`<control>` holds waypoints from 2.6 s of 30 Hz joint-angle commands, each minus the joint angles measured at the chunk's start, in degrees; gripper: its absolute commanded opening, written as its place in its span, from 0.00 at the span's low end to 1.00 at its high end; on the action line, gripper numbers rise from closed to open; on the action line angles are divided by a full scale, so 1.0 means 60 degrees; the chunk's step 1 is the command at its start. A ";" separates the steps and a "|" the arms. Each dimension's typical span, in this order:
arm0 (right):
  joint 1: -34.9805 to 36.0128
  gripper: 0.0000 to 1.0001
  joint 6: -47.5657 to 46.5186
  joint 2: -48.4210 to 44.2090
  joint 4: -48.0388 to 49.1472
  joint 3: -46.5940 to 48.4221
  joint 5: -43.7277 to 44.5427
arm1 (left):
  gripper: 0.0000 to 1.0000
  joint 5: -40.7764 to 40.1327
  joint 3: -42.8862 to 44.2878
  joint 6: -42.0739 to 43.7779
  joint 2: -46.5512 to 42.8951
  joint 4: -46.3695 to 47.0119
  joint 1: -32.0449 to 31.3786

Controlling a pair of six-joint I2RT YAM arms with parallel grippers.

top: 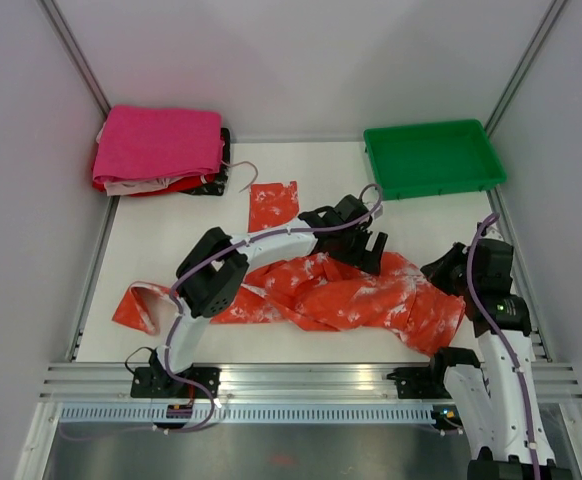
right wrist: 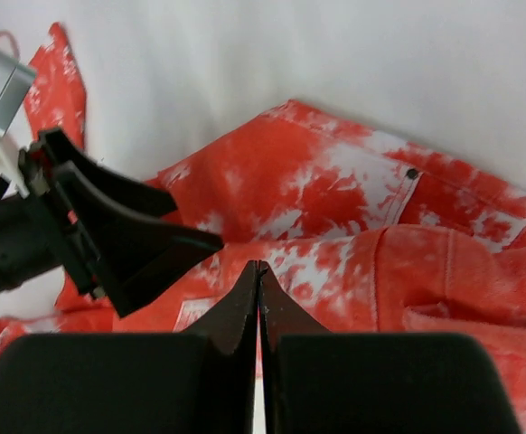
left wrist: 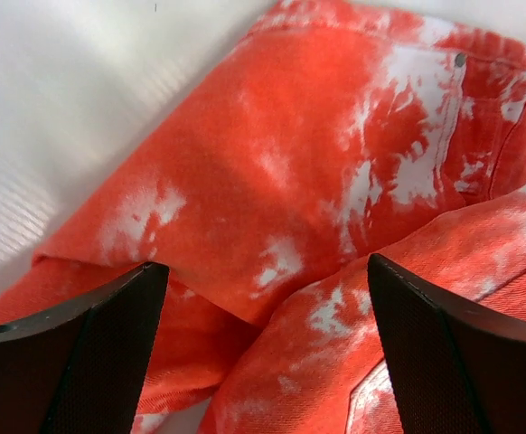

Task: Fold and stack the trousers
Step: Flatten the trousers out

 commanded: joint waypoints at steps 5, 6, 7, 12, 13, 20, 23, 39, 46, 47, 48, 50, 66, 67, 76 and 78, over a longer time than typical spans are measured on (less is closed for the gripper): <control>-0.0018 0.01 -0.0623 -0.0576 -0.1961 0.1023 -0.0645 | 0.96 -0.0366 0.0996 0.0848 0.0563 0.0638 0.0014; -0.0018 0.03 -0.0696 -0.0650 -0.2238 0.1096 -0.0395 | 0.96 -0.0977 0.1026 0.0776 0.0607 0.0521 -0.0030; -0.0018 0.10 -0.0697 -0.0665 -0.2342 0.1213 -0.0160 | 0.96 -0.1520 0.1128 0.0659 0.0651 0.0070 -0.0059; -0.0018 0.63 -0.0272 -0.0446 -0.2257 0.1243 0.0049 | 0.97 -0.3399 0.1511 -0.0468 0.1135 -0.1472 -0.0089; -0.0018 0.64 -0.0243 -0.0286 -0.2168 0.1199 -0.0142 | 0.96 -0.3444 0.1408 -0.0514 0.1193 -0.1429 -0.0103; -0.0018 0.72 -0.0507 0.0038 -0.2343 0.1477 0.0793 | 0.73 -0.3151 0.1069 -0.0470 0.1691 -0.0829 -0.0191; -0.0018 0.73 -0.0390 0.0111 -0.2387 0.1448 0.1131 | 0.40 -0.3136 0.1479 -0.0499 0.2028 -0.0784 -0.0191; -0.0018 0.81 0.0123 0.1004 -0.0675 0.1258 0.0752 | 0.02 -0.4132 0.2666 -0.0515 0.1662 0.0563 0.2079; -0.0018 0.83 0.0051 0.2073 0.0410 0.1506 0.0267 | 0.02 -0.3035 0.3165 0.0203 0.1707 0.1179 0.1831; -0.0018 0.83 -0.0051 0.2205 0.0411 0.1652 0.0267 | 0.03 -0.2686 0.3252 0.0363 0.1678 0.1020 0.1787; -0.0018 0.83 -0.0125 0.2395 0.0411 0.1711 0.0310 | 0.37 -0.2523 0.3267 0.0437 0.1547 0.0873 0.1743; -0.0018 0.84 -0.0388 0.2499 0.0411 0.1857 0.0413 | 0.99 -0.2404 0.3107 0.0511 0.1283 0.0348 0.1611; -0.0033 0.89 -0.0697 0.1665 -0.0776 0.2532 0.0647 | 1.00 -0.0279 0.0454 0.2283 0.0386 0.1810 0.1478; -0.0033 0.89 -0.0712 0.1592 -0.0877 0.2518 0.0677 | 1.00 -0.0584 0.0600 0.2371 0.0693 0.1693 0.1479; -0.0018 0.89 -0.0741 0.1342 -0.1083 0.2503 0.0735 | 0.75 0.0231 0.0194 0.2299 0.0961 0.1910 0.1479; -0.0033 0.89 -0.0755 0.1356 -0.1054 0.2488 0.0750 | 0.40 0.0248 -0.0348 0.2080 0.0244 0.2583 0.1449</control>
